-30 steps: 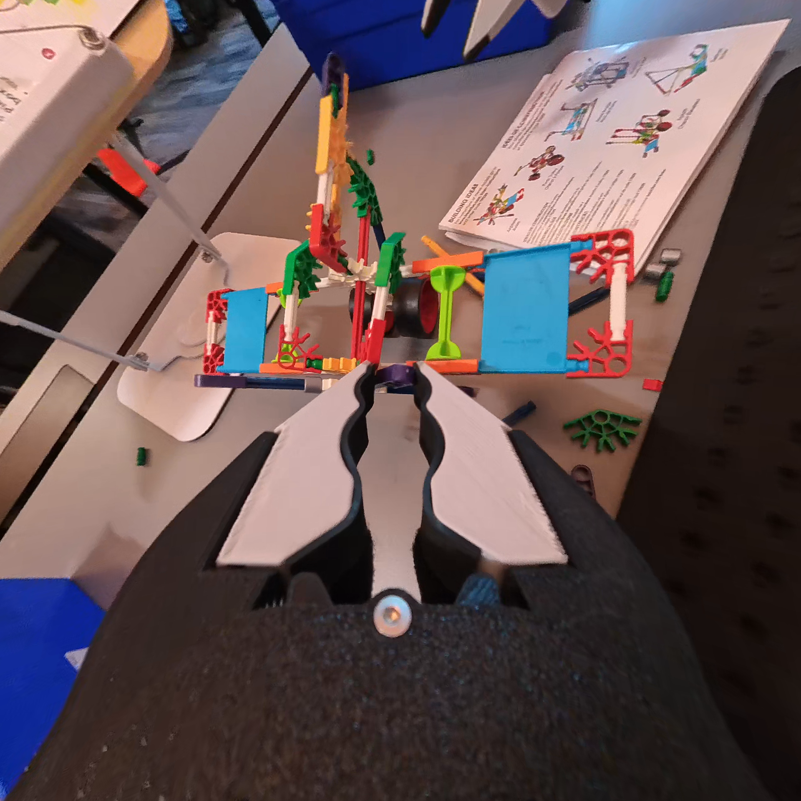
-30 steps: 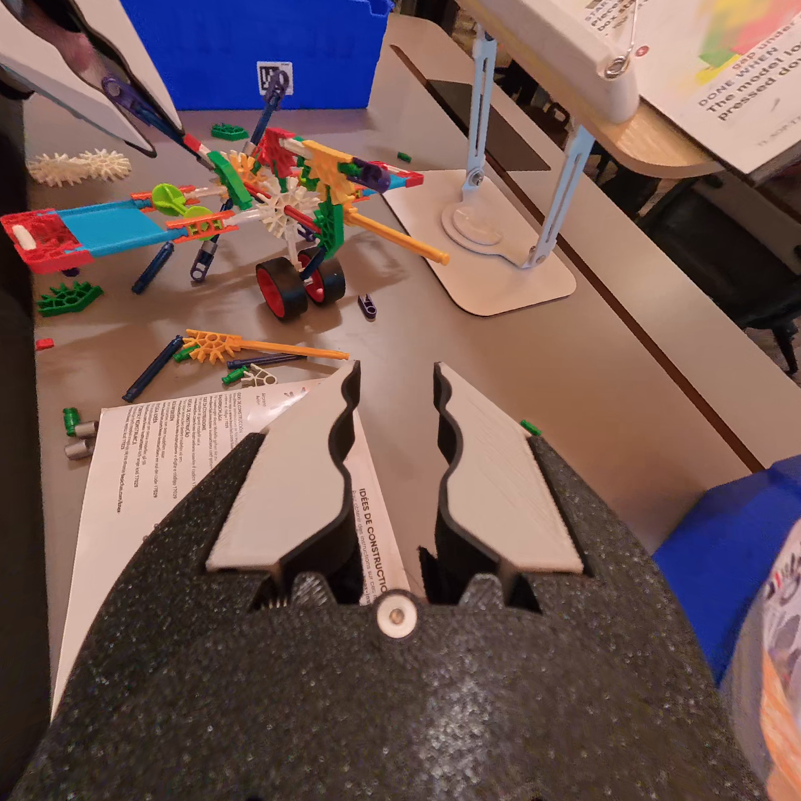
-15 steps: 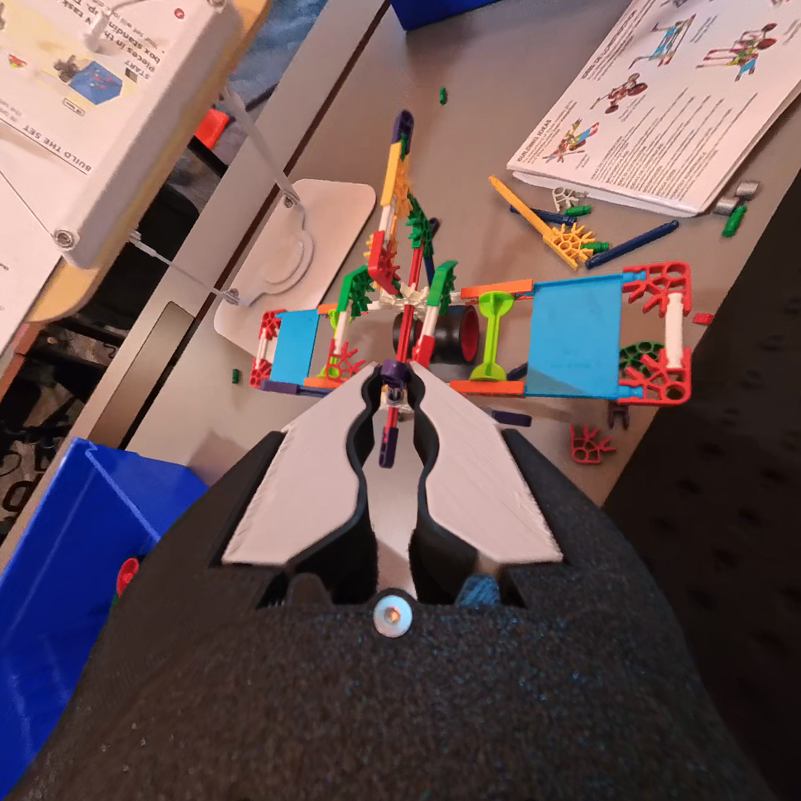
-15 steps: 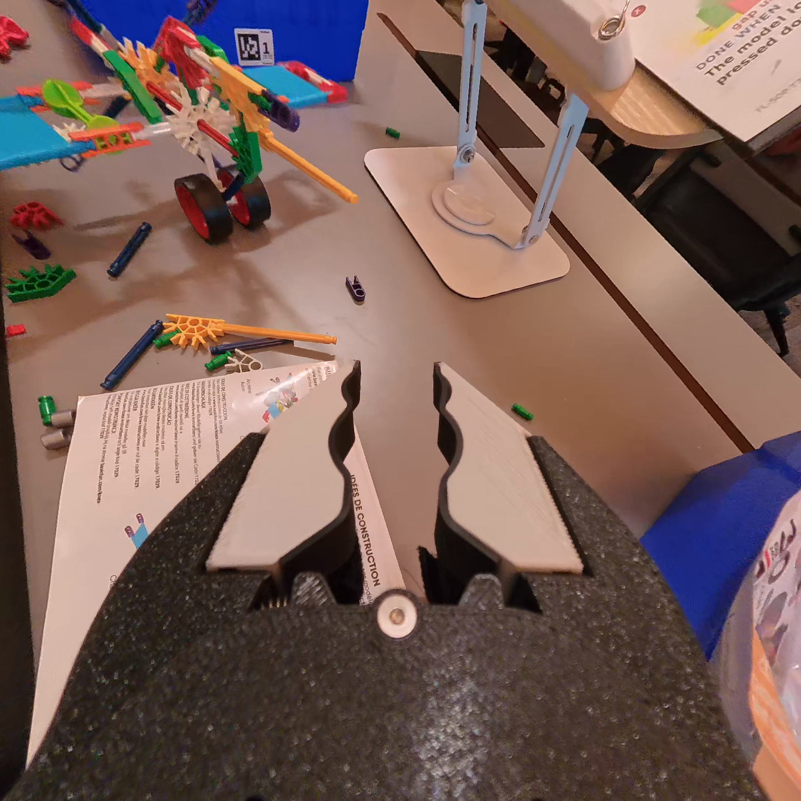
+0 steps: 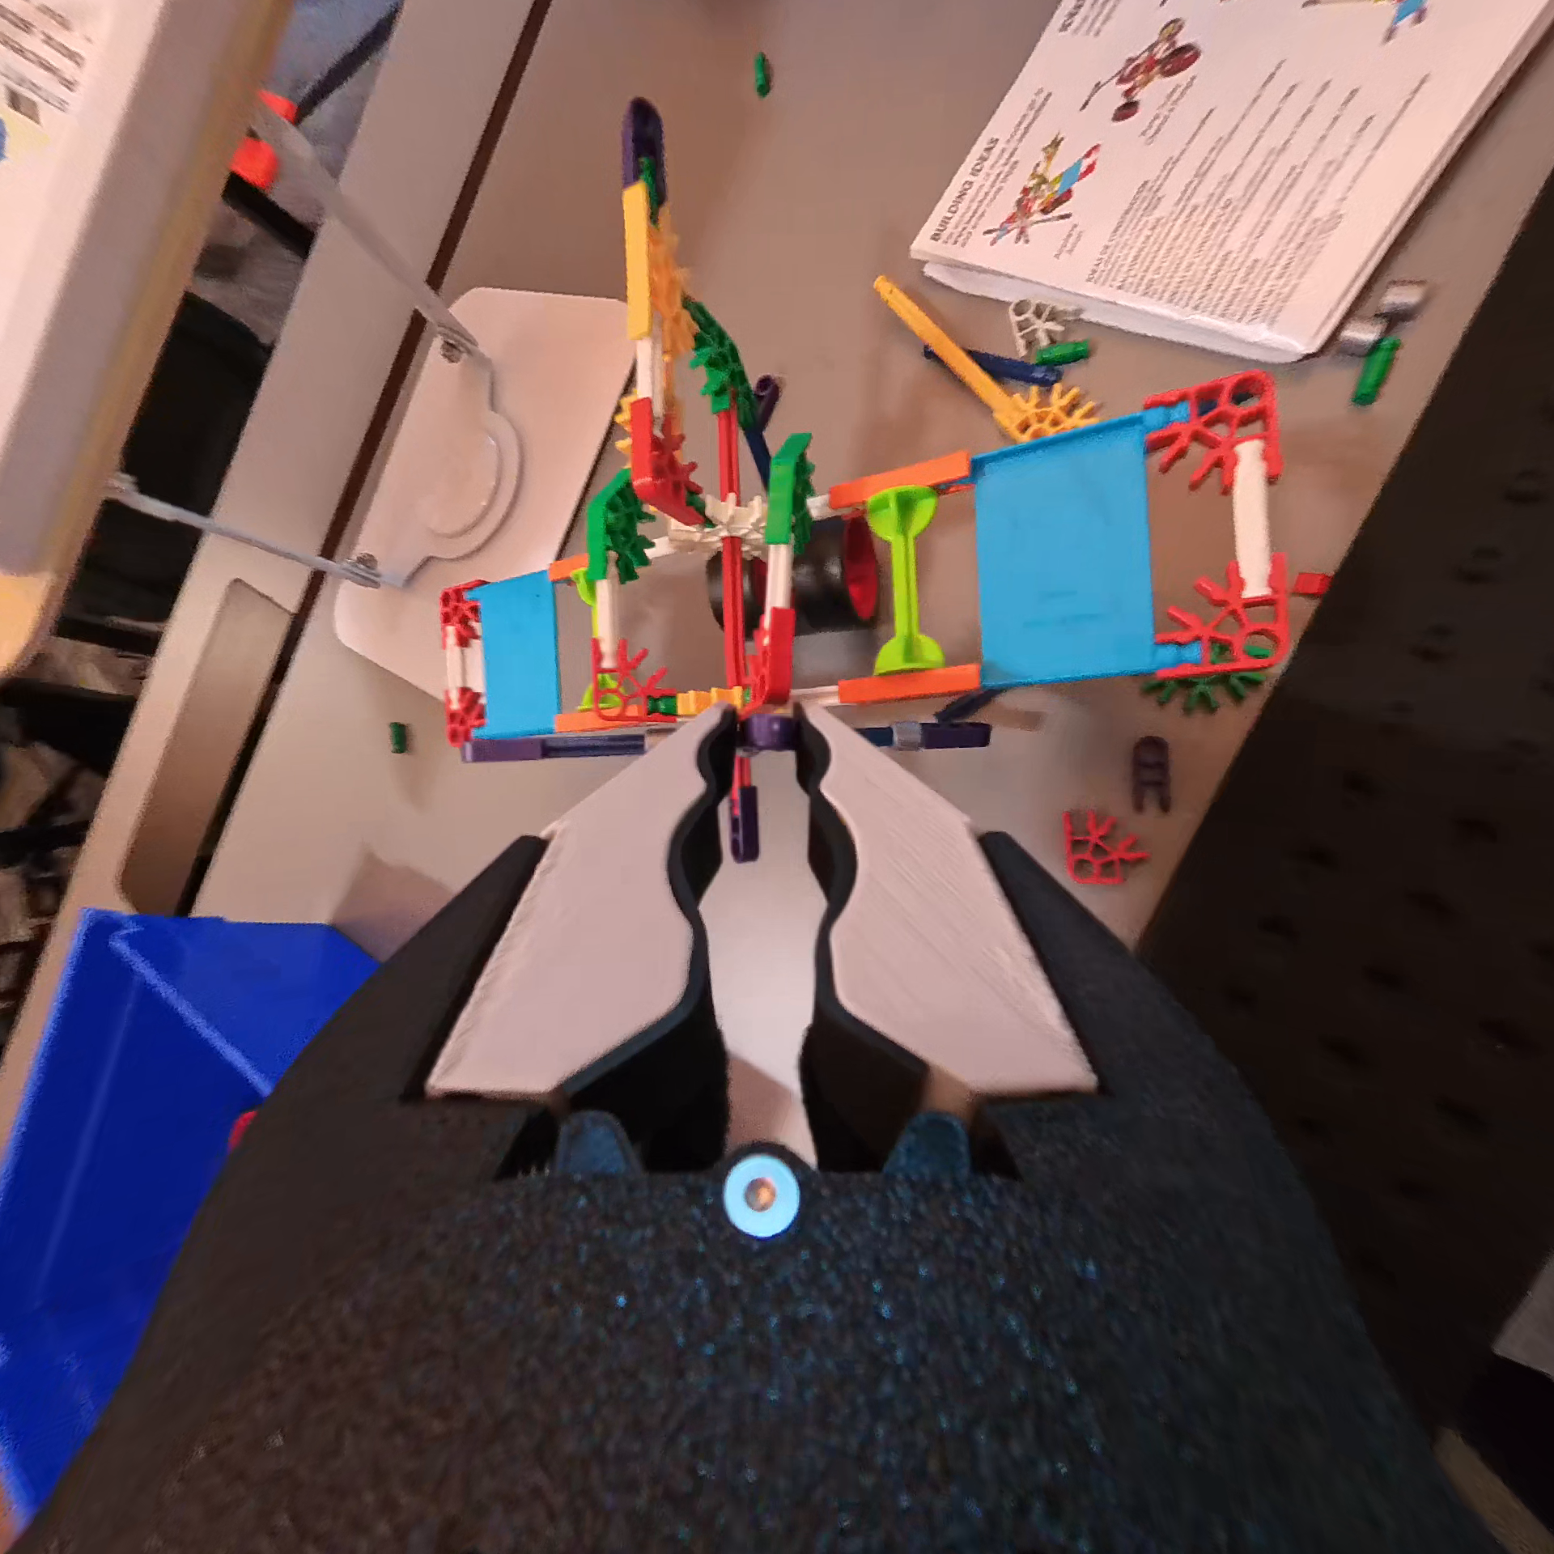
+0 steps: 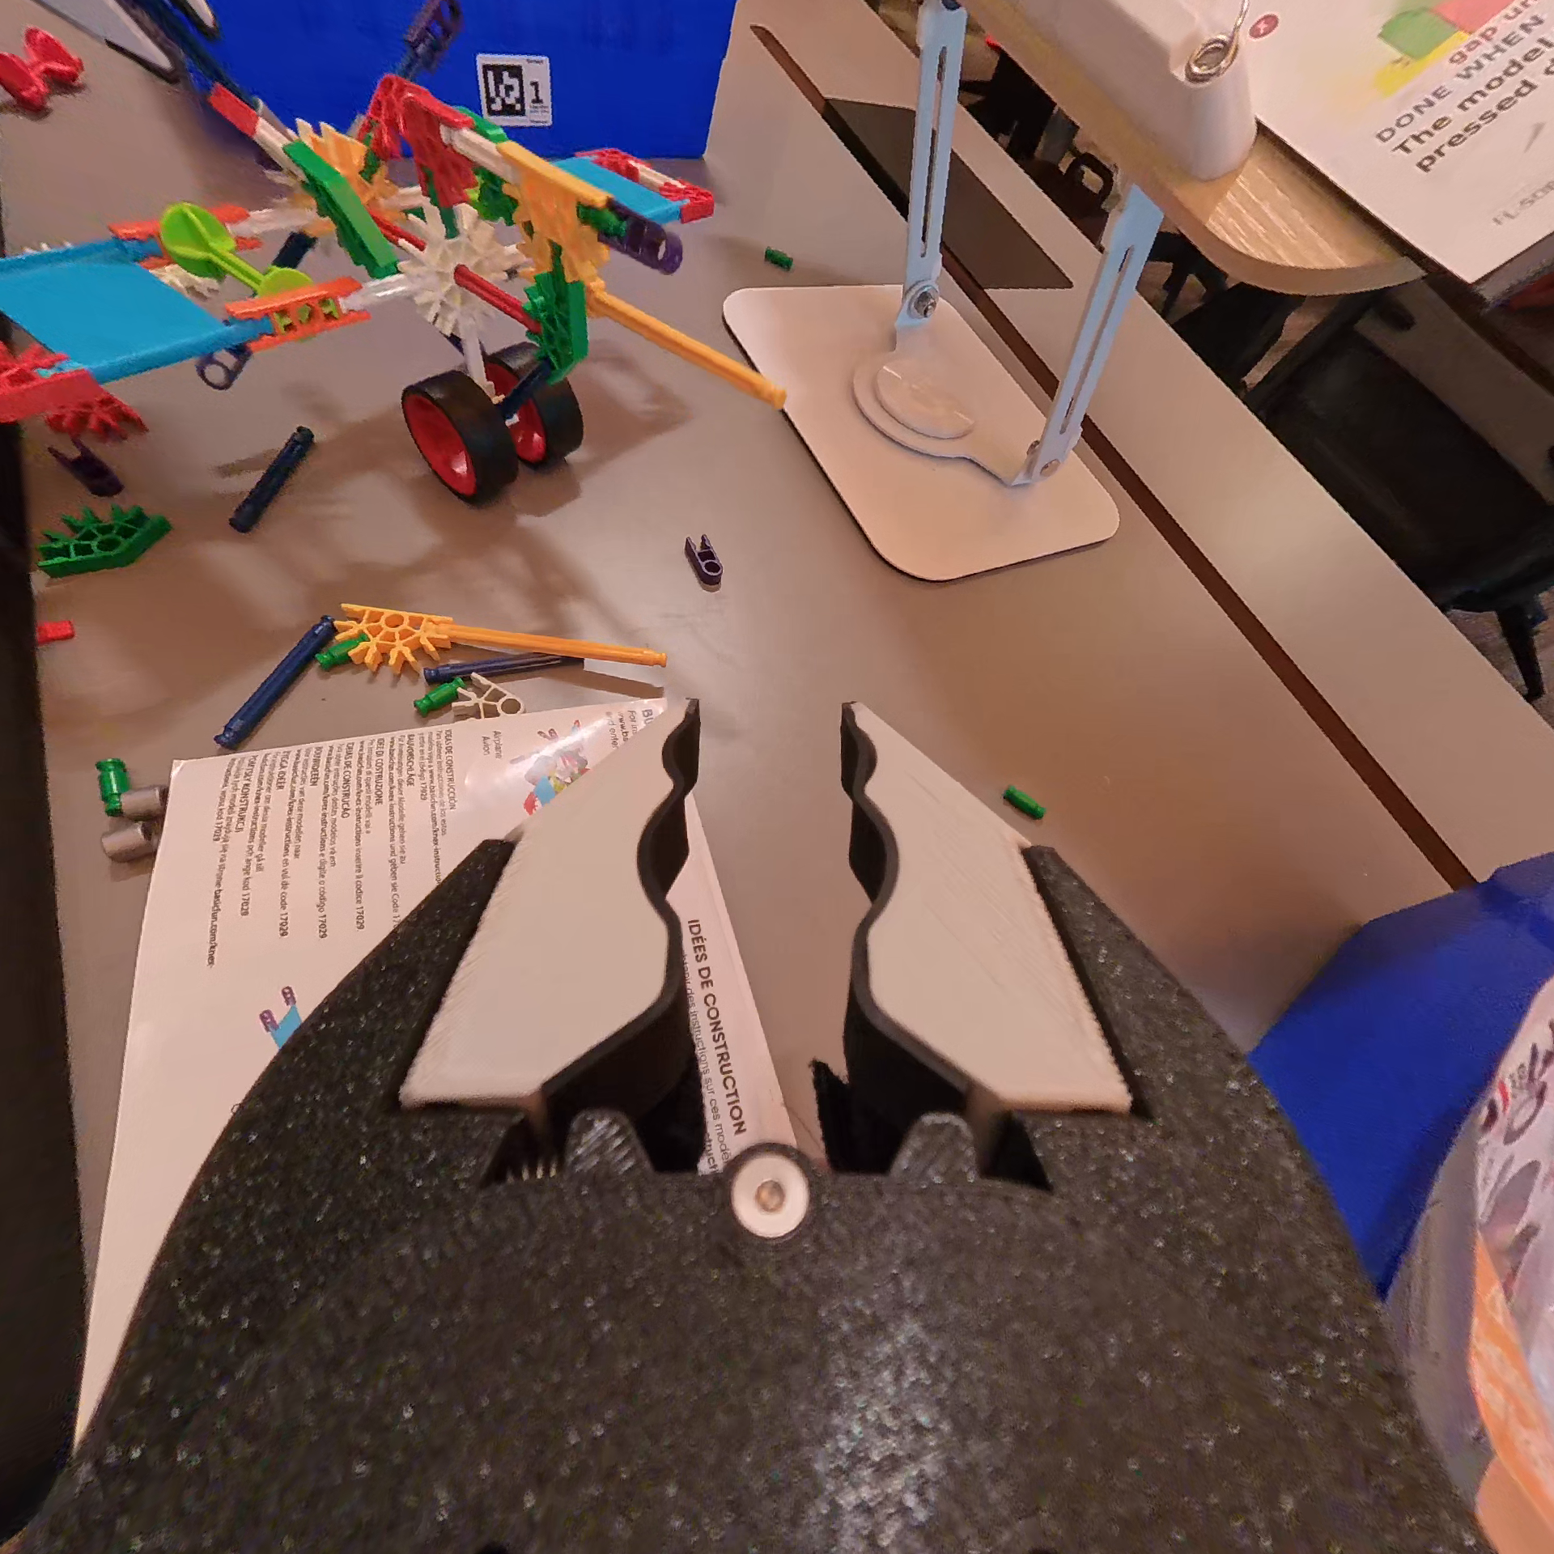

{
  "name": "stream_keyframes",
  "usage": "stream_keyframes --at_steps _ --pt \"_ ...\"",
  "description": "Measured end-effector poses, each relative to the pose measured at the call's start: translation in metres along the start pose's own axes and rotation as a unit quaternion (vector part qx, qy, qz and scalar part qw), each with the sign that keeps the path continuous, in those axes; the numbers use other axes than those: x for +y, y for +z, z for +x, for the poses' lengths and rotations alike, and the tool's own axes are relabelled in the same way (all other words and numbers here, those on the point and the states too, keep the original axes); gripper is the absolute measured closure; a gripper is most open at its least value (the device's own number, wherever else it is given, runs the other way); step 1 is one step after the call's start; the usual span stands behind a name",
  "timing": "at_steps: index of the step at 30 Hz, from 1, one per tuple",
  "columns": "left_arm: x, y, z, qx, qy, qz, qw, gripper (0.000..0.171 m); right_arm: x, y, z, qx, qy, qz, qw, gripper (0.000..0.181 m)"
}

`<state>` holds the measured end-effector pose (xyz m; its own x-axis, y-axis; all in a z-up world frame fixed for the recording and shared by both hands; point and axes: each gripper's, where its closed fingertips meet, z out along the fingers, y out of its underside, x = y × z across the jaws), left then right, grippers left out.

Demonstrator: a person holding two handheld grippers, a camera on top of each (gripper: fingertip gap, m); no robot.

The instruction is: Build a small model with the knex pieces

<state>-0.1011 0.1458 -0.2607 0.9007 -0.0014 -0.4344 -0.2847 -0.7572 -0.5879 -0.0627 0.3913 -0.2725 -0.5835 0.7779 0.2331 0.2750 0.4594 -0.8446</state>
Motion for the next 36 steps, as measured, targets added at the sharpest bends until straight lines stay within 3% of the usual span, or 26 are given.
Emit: stream_keyframes --at_steps 2,5,10,15,21,31,36 --pt "0.004 -0.003 0.0 0.012 -0.021 0.009 1.0 0.14 0.0 0.0 -0.001 -0.002 -0.002 0.0 1.0 0.148" --pt "0.01 -0.014 0.002 0.032 -0.059 0.038 0.997 0.127 0.001 0.001 -0.002 -0.004 -0.001 -0.001 1.0 0.147" --pt "0.047 -0.006 0.004 0.046 -0.088 0.016 0.995 0.126 0.002 0.004 -0.003 -0.007 -0.001 -0.004 1.0 0.147" --pt "0.062 0.013 -0.004 0.024 -0.104 0.015 0.994 0.12 0.007 0.007 -0.003 -0.009 -0.001 -0.013 1.0 0.148" --pt "0.059 0.044 -0.002 0.01 -0.066 -0.012 0.998 0.162 0.009 0.008 -0.004 -0.01 -0.006 -0.015 1.0 0.148" --pt "0.042 0.028 -0.013 -0.036 -0.064 -0.035 0.997 0.163 0.004 0.007 -0.006 -0.008 -0.013 -0.008 1.0 0.148" --pt "0.037 0.015 -0.02 -0.052 -0.034 -0.082 0.995 0.164 0.005 0.007 -0.006 -0.007 -0.014 -0.011 1.0 0.148"
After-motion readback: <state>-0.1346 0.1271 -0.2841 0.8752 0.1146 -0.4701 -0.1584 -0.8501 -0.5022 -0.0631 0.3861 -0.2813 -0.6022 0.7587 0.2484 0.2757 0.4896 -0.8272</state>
